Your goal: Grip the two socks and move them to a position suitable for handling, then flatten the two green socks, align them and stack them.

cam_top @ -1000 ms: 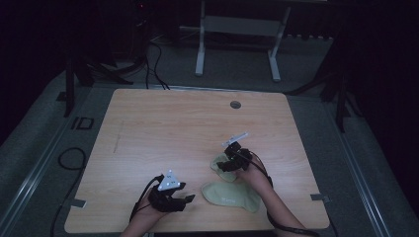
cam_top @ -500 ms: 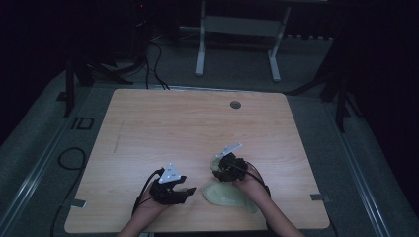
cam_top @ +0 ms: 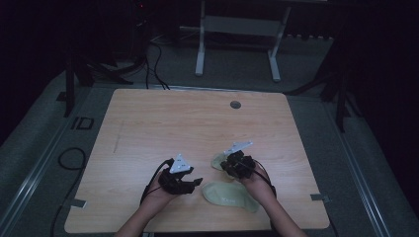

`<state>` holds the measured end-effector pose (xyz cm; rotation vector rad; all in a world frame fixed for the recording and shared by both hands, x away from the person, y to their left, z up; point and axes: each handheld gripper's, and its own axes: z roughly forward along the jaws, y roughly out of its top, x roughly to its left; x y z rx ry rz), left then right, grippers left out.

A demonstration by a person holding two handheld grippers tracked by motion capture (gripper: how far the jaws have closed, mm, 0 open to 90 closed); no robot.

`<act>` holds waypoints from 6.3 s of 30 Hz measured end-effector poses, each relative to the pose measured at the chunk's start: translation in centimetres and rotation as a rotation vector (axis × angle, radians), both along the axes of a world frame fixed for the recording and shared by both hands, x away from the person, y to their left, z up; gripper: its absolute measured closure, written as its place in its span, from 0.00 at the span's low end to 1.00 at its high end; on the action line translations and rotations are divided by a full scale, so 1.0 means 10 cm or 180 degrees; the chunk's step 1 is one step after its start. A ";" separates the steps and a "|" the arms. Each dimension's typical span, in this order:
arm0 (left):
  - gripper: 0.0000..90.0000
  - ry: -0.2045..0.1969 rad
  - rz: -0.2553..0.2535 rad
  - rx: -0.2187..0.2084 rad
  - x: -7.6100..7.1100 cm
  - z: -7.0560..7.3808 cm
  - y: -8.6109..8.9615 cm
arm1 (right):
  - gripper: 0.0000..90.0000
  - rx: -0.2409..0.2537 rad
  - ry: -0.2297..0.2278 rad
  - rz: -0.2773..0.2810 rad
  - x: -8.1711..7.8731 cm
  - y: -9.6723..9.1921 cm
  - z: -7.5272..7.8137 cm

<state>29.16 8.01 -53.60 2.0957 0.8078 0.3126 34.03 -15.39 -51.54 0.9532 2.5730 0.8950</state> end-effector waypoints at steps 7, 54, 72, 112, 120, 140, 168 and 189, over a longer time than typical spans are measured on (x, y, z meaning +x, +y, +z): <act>0.98 -0.0124 -0.0180 0.0211 0.26 0.11 -0.31 | 0.97 0.0065 0.0018 -0.0026 -0.02 -0.11 0.04; 0.99 0.0008 -0.0343 0.0667 0.59 -0.25 -0.63 | 0.95 0.0199 0.0021 -0.0721 0.10 -1.07 -0.05; 0.99 0.0089 -0.0228 0.0722 0.59 -0.23 -0.53 | 0.95 -0.0069 0.0146 -0.0714 0.36 -1.00 -0.31; 0.61 0.0526 -0.0430 0.0525 -0.05 -0.08 -0.34 | 0.61 0.0299 0.0289 -0.0427 -0.64 -1.12 -0.21; 0.68 0.0572 -0.0410 0.0625 -0.02 -0.15 -0.37 | 0.69 0.0004 0.0218 -0.0422 -0.78 -1.06 -0.30; 0.98 0.0428 -0.0362 0.0580 -0.03 0.04 -0.40 | 0.92 0.0062 0.0204 -0.0299 -0.71 -1.08 -0.10; 0.98 0.0423 0.0038 0.0619 0.63 0.02 -0.58 | 0.92 0.0101 0.0351 -0.0606 0.37 -1.17 0.00; 0.73 0.0180 0.0320 0.0555 0.65 0.03 -0.47 | 0.69 0.0134 0.0268 -0.0647 0.35 -1.14 -0.05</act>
